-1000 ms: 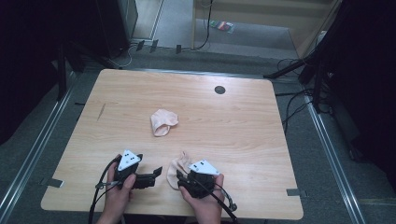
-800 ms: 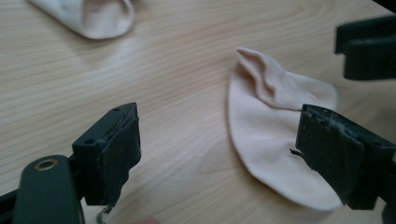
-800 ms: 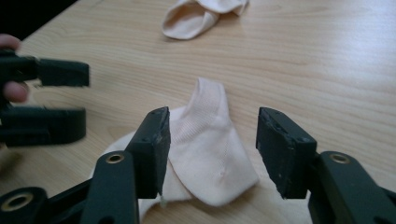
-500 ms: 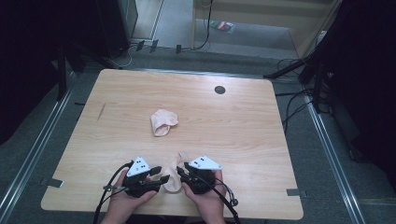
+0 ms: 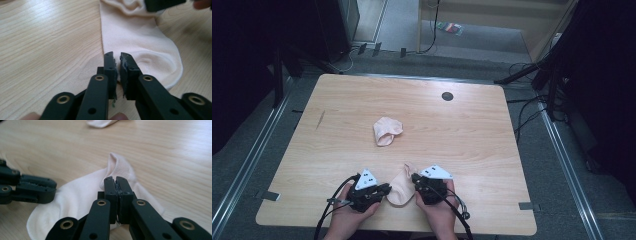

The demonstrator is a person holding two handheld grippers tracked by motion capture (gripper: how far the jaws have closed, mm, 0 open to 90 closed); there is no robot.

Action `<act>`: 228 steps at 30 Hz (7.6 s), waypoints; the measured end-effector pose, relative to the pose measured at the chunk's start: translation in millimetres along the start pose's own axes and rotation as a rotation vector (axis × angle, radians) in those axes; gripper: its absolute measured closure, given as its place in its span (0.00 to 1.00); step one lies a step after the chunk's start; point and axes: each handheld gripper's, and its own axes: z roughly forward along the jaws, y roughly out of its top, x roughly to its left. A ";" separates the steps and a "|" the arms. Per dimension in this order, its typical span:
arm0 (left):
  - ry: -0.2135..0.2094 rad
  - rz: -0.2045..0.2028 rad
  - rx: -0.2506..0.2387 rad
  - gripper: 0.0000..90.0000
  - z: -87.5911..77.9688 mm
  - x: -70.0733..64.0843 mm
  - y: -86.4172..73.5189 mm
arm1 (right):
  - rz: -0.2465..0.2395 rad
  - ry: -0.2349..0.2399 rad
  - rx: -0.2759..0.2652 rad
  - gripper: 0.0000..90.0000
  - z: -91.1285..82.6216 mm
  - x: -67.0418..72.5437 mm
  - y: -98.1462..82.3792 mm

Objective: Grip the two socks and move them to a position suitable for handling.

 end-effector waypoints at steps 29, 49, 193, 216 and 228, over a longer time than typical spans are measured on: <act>0.027 0.061 -0.010 1.00 5.7 -0.1 4.2 | 0.193 -0.017 0.042 1.00 -39.4 -93.2 -9.6; 0.080 -0.059 0.061 0.54 -5.4 -16.1 3.3 | 0.042 0.007 0.002 0.60 -28.0 -75.4 -8.8; 0.279 -0.204 -0.266 0.35 -42.4 115.0 -9.9 | 0.124 -0.292 0.021 0.94 58.4 -115.0 60.6; 0.282 -0.199 -0.272 0.35 -42.6 115.2 -9.9 | -0.015 -0.071 -0.160 1.00 28.0 -11.2 148.0; 0.276 -0.211 -0.278 0.35 -43.9 116.6 -10.4 | 0.078 -0.033 -0.186 1.00 28.7 -13.9 143.9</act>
